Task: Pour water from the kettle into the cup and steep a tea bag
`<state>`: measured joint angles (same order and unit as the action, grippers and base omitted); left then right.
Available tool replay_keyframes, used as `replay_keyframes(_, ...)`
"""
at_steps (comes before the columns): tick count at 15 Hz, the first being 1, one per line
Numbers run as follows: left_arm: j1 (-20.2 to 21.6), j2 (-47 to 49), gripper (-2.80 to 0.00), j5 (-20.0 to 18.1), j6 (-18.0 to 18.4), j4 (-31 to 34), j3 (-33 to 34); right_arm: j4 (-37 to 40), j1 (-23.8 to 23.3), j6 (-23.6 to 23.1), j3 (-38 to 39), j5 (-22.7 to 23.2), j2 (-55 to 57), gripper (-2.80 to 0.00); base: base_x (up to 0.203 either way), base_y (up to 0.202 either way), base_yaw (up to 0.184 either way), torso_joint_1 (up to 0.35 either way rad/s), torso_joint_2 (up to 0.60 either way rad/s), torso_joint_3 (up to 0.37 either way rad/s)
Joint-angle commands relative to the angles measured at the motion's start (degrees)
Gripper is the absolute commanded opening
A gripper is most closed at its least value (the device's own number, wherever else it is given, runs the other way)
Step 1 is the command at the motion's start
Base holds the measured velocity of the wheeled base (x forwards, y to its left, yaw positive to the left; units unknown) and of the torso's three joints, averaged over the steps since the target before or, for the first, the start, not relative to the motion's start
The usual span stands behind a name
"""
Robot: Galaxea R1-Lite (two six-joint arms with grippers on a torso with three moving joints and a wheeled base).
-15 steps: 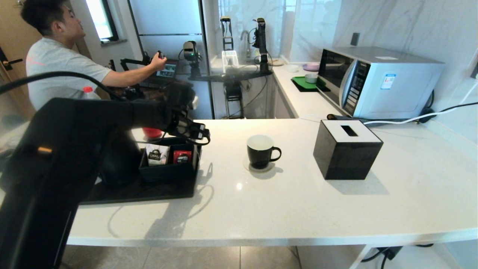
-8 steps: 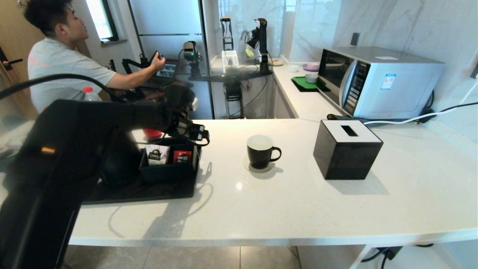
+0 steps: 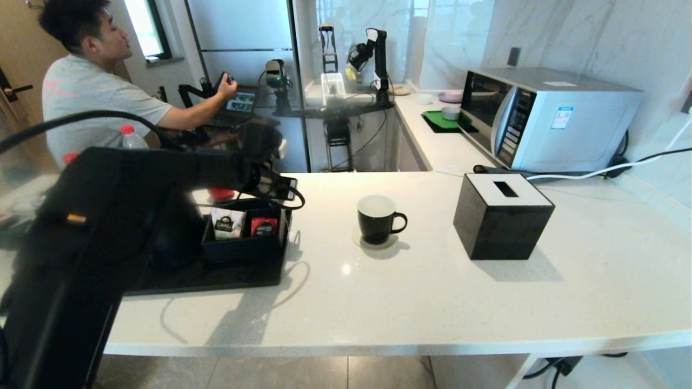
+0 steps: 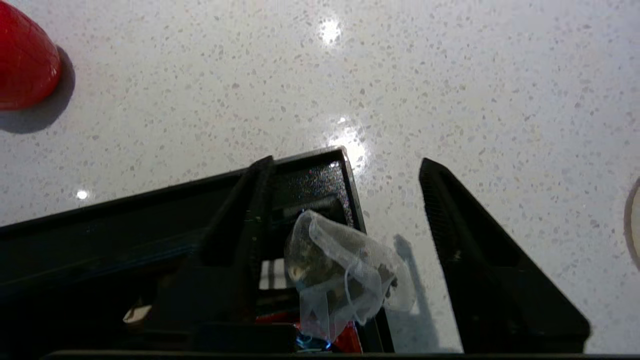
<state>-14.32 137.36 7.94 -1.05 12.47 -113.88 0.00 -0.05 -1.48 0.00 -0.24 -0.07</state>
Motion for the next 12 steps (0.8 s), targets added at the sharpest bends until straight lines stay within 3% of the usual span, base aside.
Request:
replay_keyframes(1, -0.1, 0.8, -2.80, 0.1, 0.0, -0.7, 0.0, 0.0, 0.0, 0.0, 0.0, 0.0, 0.1, -2.80, 0.000, 0.000, 0.000, 0.000, 0.00, 0.000)
replay_keyframes(12, 0.1, -0.5, -2.80, 0.3, 0.0, -0.7, 0.1, 0.0, 0.0, 0.0, 0.0, 0.0, 0.1, -2.80, 0.000, 0.000, 0.000, 0.000, 0.00, 0.000)
